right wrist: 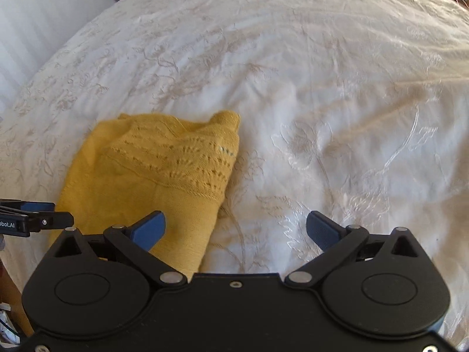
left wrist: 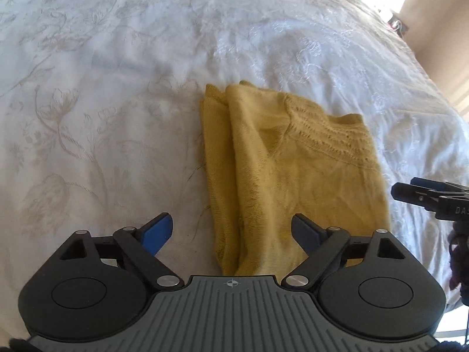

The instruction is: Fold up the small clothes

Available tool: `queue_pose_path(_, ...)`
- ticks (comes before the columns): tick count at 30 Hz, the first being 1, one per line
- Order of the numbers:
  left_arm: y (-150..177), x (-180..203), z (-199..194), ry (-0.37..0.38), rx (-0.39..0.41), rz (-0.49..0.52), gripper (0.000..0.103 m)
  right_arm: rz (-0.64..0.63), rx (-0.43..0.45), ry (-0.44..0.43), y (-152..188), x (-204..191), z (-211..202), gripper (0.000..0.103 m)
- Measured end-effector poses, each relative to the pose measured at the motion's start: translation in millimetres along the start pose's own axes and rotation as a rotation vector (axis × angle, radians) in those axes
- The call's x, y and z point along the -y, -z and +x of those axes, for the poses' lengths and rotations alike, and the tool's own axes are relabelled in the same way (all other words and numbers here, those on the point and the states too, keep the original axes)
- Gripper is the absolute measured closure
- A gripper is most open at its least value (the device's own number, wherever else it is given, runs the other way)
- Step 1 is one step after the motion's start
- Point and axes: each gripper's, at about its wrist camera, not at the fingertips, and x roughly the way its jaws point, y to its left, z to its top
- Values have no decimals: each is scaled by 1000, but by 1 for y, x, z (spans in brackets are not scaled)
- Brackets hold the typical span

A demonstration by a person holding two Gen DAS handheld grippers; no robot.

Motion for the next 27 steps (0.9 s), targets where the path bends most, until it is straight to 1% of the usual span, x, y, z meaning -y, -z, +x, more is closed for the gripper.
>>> queue_pose_path(1, 2, 3, -8, 1, 22, 0, 7, -4, 21, -4, 0, -3, -8, 1)
queue_pose_path(3, 7, 10, -24, -3, 65, 4, 6, -17, 64, -5, 1, -11, -22, 1)
queue_pose_path(5, 12, 17, -36, -21, 76, 9, 6, -33, 88, -2, 3, -18, -33, 1)
queue_pose_path(7, 18, 23, -47, -32, 81, 11, 6, -41, 96, 0, 7, -25, -41, 1)
queue_pose_path(10, 26, 33, -64, -29, 123, 26, 6, -48, 112, 9, 14, -33, -51, 1)
queue_pose_path(14, 33, 45, -88, -51, 177, 75, 7, -47, 127, 9, 26, -39, -63, 1)
queue_pose_path(17, 37, 51, -99, -30, 195, 82, 7, -45, 133, 31, 33, -44, -68, 1)
queue_pose_path(19, 37, 52, -93, -37, 173, 95, 6, -29, 133, 37, 38, -45, -71, 1)
queue_pose_path(21, 36, 47, -80, -77, 157, 98, 6, -17, 136, 39, 42, -46, -75, 1)
queue_pose_path(22, 35, 41, -72, -99, 151, 89, 7, -19, 135, 42, 44, -48, -76, 1)
queue_pose_path(25, 28, 20, -43, -122, 117, 44, 7, -32, 128, 50, 49, -51, -81, 1)
queue_pose_path(27, 23, 5, -23, -151, 96, 16, 7, -38, 123, 57, 53, -53, -83, 1)
